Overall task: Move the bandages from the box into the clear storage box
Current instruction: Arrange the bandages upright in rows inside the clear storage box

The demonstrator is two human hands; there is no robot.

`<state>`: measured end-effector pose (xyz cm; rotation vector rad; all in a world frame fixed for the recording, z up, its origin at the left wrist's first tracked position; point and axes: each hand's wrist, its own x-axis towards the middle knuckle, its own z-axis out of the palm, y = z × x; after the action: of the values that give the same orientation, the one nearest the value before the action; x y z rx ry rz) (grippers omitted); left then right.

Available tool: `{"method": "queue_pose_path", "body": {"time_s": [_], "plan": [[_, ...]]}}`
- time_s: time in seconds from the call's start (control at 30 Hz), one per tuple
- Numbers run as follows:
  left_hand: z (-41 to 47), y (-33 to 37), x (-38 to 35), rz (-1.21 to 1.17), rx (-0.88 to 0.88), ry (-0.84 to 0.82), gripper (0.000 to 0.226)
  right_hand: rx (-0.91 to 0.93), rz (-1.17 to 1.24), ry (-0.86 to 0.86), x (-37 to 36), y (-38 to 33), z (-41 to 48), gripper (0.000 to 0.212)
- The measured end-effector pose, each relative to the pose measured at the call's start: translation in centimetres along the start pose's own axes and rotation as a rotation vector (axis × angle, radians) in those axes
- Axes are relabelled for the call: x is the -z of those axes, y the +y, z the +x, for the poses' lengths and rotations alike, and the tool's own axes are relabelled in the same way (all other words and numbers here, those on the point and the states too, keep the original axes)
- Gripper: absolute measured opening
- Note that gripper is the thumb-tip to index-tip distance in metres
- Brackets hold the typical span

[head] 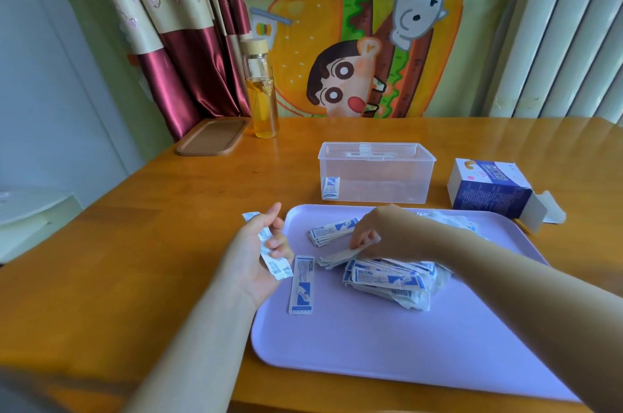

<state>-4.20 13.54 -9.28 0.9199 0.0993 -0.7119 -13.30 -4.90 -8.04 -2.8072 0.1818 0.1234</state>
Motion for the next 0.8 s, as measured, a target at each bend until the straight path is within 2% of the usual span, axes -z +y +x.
{"method": "queue_pose_path", "body": {"time_s": [0.17, 0.2, 0.27, 0.33, 0.5, 0.63, 0.7, 0.77, 0.8], "plan": [[0.0, -0.1, 0.1, 0.018, 0.005, 0.007, 0.009, -0.031, 0.008, 0.077, 1.3, 0.4, -0.5, 0.007], [0.1, -0.2, 0.2, 0.017, 0.009, 0.007, 0.009, -0.031, 0.003, 0.096, 1.6, 0.6, -0.7, 0.008], [0.1, -0.2, 0.2, 0.025, 0.015, 0.005, 0.009, -0.048, 0.006, 0.119, 2.2, 0.9, -1.0, 0.027], [0.2, -0.4, 0.1, 0.043, 0.017, 0.006, 0.011, -0.077, 0.063, 0.150, 2.6, 1.4, -1.2, 0.018], [-0.1, -1.4, -1.1, 0.177, 0.016, -0.058, 0.007, -0.154, 0.330, 0.169, 3.3, 2.0, -2.0, 0.019], [-0.7, -2.6, -2.2, 0.361, 0.010, -0.173, 0.008, -0.186, 0.783, 0.113, 2.4, 1.6, -2.3, 0.020], [-0.9, -3.3, -2.8, 0.466, -0.037, -0.231, 0.001, -0.197, 0.908, 0.107, 1.7, 1.1, -2.3, 0.022], [-0.7, -3.8, -3.0, 0.528, -0.101, -0.236, 0.011, -0.204, 0.984, 0.098, 1.1, 0.4, -2.4, 0.023], [-0.4, -4.0, -2.9, 0.540, -0.133, -0.225, 0.008, -0.199, 1.024, 0.093, 1.0, 0.1, -2.5, 0.021]]}}
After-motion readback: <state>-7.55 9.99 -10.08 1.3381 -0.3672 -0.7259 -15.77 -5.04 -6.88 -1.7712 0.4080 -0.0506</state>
